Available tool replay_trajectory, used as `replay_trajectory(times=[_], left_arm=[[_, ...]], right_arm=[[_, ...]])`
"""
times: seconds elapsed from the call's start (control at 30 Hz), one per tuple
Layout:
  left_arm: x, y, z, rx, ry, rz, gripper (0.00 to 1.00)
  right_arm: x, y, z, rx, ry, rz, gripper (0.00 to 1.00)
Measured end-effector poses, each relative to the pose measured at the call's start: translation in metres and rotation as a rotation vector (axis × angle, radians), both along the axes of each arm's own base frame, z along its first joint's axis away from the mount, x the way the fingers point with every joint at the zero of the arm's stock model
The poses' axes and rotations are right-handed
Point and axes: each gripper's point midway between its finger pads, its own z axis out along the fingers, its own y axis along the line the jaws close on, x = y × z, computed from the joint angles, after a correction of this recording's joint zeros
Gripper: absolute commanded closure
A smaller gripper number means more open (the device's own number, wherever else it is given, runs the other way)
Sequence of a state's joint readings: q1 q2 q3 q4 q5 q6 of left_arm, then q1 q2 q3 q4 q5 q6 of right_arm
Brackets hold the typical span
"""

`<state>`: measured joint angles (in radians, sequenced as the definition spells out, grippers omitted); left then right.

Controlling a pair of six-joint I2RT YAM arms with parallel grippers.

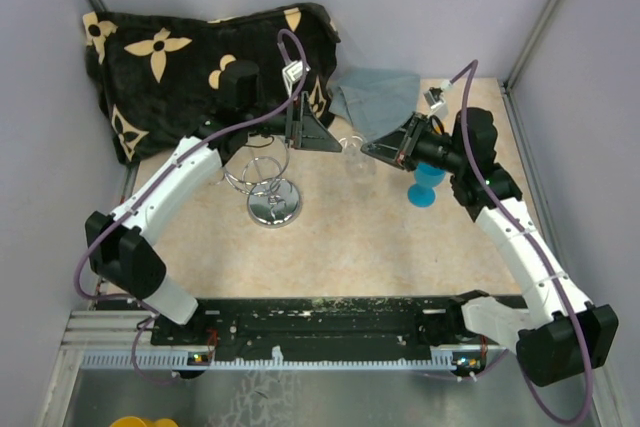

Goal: Take the wine glass off the wine glass rack

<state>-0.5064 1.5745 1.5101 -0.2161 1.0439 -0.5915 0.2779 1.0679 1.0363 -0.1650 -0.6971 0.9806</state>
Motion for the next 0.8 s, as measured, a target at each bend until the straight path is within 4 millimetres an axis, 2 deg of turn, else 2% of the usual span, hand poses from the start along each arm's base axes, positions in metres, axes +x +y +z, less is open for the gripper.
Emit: replay_trajectory(times=[0.17, 0.37, 0.57, 0.77, 0.8], left_arm=[[-0.004, -0.006, -0.001, -0.004, 0.006, -0.019, 0.06], [-0.010, -0.011, 0.001, -0.019, 0.019, -0.053, 0.22], [-0.016, -0.014, 0.008, -0.047, 0.024, -0.095, 0.53], [-0.015, -0.016, 0.006, -0.053, 0.040, -0.109, 0.96], [-0.015, -0.016, 0.005, -0.050, 0.053, -0.109, 1.00]], right_arm=[[0.000, 0.000, 0.001, 0.002, 0.000, -0.001, 1.00], [0.001, 0.000, 0.004, 0.011, -0.011, -0.002, 1.00], [0.002, 0.001, 0.013, 0.031, -0.048, 0.003, 1.00], [0.000, 0.003, 0.020, 0.048, -0.075, 0.023, 1.00], [-0.002, 0.003, 0.021, 0.049, -0.078, 0.028, 1.00]])
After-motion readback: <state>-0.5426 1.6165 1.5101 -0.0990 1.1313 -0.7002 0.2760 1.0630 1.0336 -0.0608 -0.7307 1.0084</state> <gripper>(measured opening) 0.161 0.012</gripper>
